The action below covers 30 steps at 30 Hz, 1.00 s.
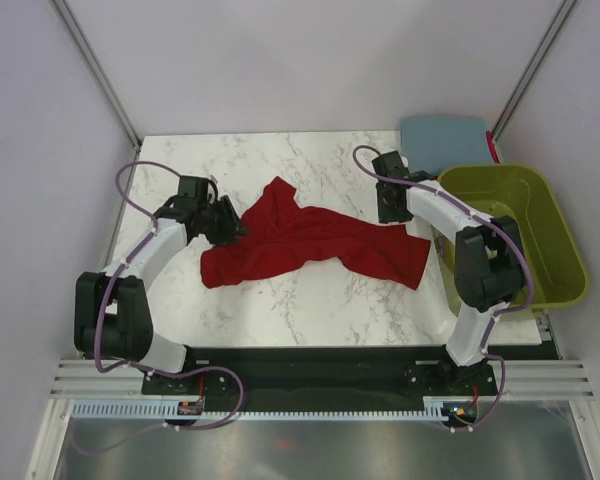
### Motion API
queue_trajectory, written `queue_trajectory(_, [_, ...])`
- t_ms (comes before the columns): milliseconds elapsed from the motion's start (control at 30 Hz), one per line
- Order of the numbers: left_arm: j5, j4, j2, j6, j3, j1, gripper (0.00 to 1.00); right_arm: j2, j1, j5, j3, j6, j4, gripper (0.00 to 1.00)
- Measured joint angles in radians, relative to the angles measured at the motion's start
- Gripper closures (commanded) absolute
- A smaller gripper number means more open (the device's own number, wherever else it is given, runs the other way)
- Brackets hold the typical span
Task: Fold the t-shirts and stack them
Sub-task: Flatten the tshirt out
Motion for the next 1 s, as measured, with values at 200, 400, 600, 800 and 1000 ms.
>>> queue_trajectory(200, [0.036,0.036,0.113,-0.021,-0.115,0.0,0.53,0.099,-0.059,0.003,0.067,-0.01,0.001,0.48])
queue_trajectory(400, [0.02,0.035,0.167,-0.06,-0.123,0.044,0.51,0.137,-0.074,-0.04,0.085,-0.01,0.004,0.45])
queue_trajectory(600, [-0.036,0.017,0.12,-0.071,-0.122,0.127,0.5,0.123,-0.072,-0.102,0.074,-0.018,0.011,0.39])
queue_trajectory(800, [-0.129,-0.017,-0.004,-0.063,-0.095,0.135,0.49,0.112,-0.072,-0.143,0.072,-0.028,0.009,0.39])
queue_trajectory(1000, [-0.159,-0.024,-0.143,-0.037,-0.09,0.135,0.49,0.13,-0.078,-0.141,0.089,-0.029,-0.002,0.39])
